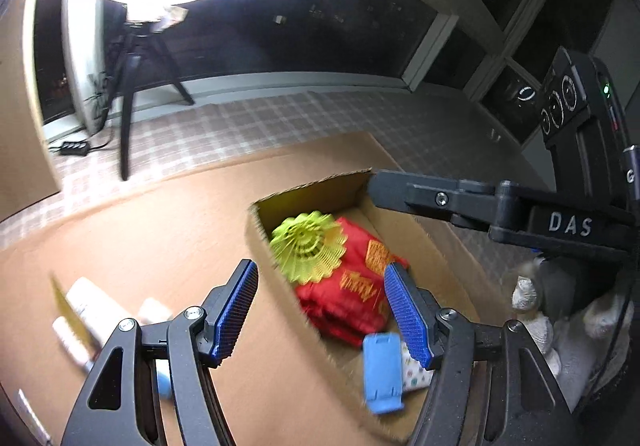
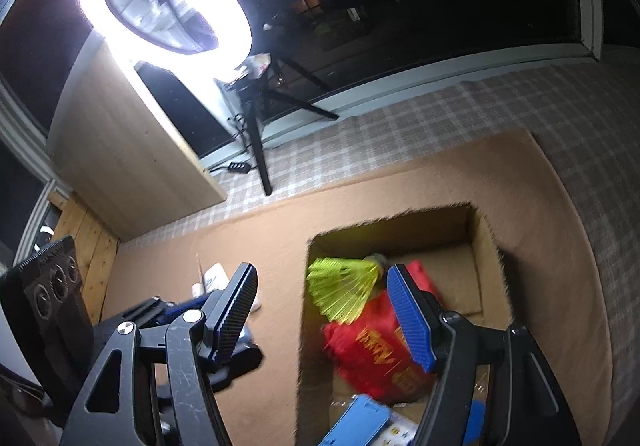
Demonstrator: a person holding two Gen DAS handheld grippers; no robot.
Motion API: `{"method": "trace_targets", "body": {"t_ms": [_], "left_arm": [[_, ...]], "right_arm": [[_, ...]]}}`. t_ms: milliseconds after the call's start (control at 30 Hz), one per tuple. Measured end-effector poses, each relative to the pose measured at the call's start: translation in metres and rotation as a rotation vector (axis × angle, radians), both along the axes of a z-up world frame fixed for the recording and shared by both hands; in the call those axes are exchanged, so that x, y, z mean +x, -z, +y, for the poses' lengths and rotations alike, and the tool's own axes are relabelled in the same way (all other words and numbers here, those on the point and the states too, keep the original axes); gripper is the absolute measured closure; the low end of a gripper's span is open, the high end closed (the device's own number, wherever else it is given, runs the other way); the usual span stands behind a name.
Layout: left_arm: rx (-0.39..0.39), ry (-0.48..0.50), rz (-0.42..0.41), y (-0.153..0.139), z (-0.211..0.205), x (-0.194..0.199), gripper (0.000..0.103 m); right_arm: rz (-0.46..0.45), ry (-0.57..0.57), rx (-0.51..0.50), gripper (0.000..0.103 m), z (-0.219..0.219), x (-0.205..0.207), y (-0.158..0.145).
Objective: Organize objects
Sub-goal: 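Carry the shuttlecock with the left tool over the box and release, then move the left tool to the white charger plug and close on it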
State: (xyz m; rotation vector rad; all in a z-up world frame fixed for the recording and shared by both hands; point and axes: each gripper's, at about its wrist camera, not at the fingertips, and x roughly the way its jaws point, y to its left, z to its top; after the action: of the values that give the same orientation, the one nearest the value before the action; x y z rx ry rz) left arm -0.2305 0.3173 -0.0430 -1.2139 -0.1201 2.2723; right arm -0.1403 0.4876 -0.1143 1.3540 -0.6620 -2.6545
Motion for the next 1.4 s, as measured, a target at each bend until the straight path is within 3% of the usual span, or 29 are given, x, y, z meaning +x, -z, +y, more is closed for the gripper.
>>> {"method": "trace_targets", "body": {"t_ms": [267, 667, 800, 1033, 1233, 1400], "left_arm": [[-0.029, -0.057, 0.034, -0.020, -0.066, 0.056, 0.034], [-0.072, -0.252, 0.001, -0.019, -0.218, 0.144, 0.034], [-0.077, -0.341, -0.037, -0.005, -0.269, 0.176, 0.034], [-0.029, -0.513, -0.130, 0.038, -0.342, 0.228, 0.034], [-0.005, -0.568, -0.211, 0.078, -0.359, 0.257, 0.034], [-0.013, -0.539, -0.242, 0.096, -0.351, 0.266, 0.035]], "right_arm": [[0.003, -0.075, 0.036, 0.039, -0.057, 0.026, -0.002], [0.034, -0.235, 0.003, 0.039, -0.157, 0.056, 0.014], [0.044, -0.258, -0.026, 0.039, -0.180, 0.059, 0.026], [-0.037, -0.364, -0.049, 0.039, -0.228, 0.059, 0.054], [-0.116, -0.494, -0.071, 0.039, -0.280, 0.065, 0.075], [-0.153, -0.580, -0.070, 0.039, -0.322, 0.068, 0.088]]}}
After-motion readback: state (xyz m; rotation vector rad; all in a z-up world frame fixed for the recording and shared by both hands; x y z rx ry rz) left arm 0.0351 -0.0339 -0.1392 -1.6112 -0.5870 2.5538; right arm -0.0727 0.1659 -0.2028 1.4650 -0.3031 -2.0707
